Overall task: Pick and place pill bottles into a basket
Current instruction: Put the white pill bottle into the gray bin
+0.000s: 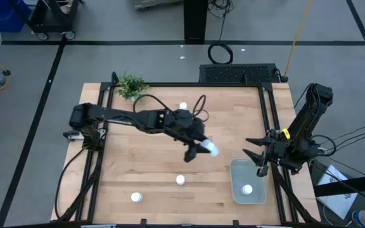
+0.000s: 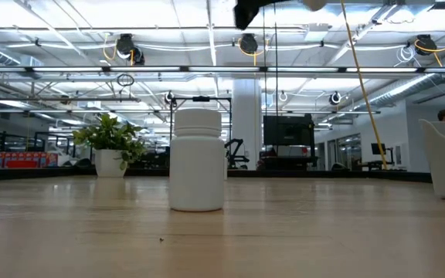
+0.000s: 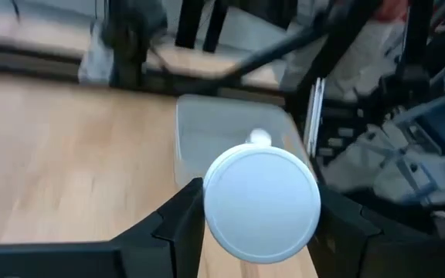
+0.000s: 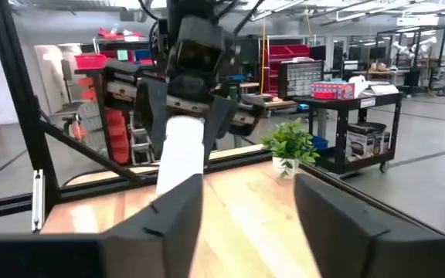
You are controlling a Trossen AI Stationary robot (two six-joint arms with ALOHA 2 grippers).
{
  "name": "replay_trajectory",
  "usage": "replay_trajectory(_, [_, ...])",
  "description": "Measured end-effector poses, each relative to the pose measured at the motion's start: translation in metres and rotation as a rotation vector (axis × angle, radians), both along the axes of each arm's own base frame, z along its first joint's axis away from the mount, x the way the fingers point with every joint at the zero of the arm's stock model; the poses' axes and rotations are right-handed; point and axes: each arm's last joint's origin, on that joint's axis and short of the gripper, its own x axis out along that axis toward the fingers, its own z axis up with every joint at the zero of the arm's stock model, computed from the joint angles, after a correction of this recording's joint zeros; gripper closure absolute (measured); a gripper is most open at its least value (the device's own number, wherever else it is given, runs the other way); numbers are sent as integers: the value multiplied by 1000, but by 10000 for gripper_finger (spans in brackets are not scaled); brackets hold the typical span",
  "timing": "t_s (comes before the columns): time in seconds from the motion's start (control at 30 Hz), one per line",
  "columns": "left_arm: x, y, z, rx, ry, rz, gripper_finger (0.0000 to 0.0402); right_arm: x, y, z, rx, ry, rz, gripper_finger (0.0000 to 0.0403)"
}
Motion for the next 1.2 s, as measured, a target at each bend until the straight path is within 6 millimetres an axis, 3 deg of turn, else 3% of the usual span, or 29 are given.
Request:
replay_trajectory(0.17, [20,-7,-10,31,14,-11,214,-1,-3,4,4,-8,-6,154])
replay_trajectory(0.4, [40,-15,-25,74,72,-50,214,-7,5,-6,21,33,-7,147])
replay_trajectory(0.57, [42,-20,-30,91,108,-70,211,-8,9,-10,46,26,18,149])
replay_trajectory(0.7, [42,-24,-23,104,62,-87,216,-6,13,-12,50,-8,123,155])
replay_trajectory(0.87, [42,-27,-24,89,65,-121,208,-3,22,-29,98,9,236,160])
replay_trajectory(1.0, [42,-31,-24,96,62,-124,213,7,24,-46,168,52,279,160])
replay_trajectory(1.2, [40,-36,-25,111,75,-148,209,20,23,-50,214,70,355,160])
